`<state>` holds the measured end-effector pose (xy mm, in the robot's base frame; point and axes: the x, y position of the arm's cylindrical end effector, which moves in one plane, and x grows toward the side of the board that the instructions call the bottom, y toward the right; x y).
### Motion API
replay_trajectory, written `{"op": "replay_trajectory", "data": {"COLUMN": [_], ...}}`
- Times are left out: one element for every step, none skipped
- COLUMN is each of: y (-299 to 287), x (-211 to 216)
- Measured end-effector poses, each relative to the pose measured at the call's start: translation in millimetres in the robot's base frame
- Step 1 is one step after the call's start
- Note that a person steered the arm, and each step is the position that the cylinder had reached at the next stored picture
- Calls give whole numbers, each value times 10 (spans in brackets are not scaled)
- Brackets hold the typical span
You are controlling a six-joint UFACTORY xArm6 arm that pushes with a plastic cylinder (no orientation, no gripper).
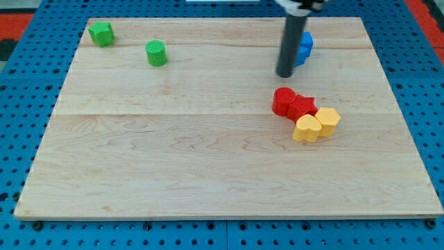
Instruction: Nudge the green circle
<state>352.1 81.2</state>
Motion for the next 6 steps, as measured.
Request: {"op": "replay_trajectory", "data": {"y": [-1035,-2171,-2971,-2852,-1926,-1225], "x": [-1,0,-26,-480,-654,-488]}}
